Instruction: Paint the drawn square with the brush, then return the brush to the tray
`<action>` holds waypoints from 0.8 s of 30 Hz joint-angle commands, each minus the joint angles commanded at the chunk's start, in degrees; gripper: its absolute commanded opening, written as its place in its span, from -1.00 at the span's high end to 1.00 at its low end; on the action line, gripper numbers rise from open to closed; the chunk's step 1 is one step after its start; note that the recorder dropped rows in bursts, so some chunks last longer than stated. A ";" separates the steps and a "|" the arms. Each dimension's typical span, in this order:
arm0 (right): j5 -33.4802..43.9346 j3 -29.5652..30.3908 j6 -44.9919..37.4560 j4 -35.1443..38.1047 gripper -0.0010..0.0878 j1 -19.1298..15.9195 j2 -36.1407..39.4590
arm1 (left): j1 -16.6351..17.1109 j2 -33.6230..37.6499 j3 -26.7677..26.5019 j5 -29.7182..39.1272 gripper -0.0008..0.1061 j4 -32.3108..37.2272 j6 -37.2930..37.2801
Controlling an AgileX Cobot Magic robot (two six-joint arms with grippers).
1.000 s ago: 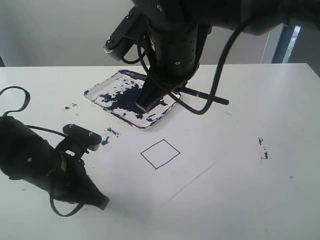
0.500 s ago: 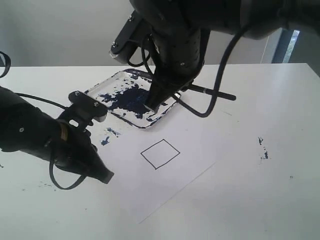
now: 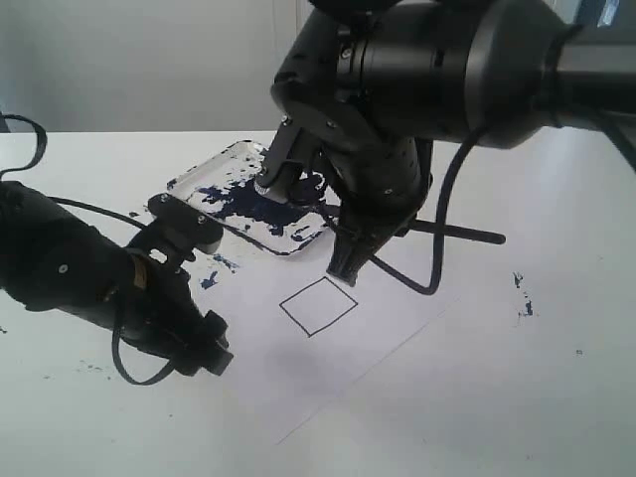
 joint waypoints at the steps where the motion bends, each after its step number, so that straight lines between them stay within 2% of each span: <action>1: 0.00 0.59 -0.10 0.04 0.98 0.00 0.00 | -0.28 0.30 -0.50 0.69 -0.42 0.00 0.00; 10: 0.00 4.60 -1.22 3.02 0.98 0.00 0.00 | -1.49 4.42 -7.44 7.47 -0.42 0.50 1.54; 18: 0.00 7.45 -1.07 5.57 0.98 0.11 0.00 | -1.49 9.11 -7.97 8.93 -0.42 0.50 1.54; 24: 0.00 9.01 -1.07 6.37 0.98 0.11 0.00 | -1.49 9.93 -7.97 10.40 -0.42 0.50 1.54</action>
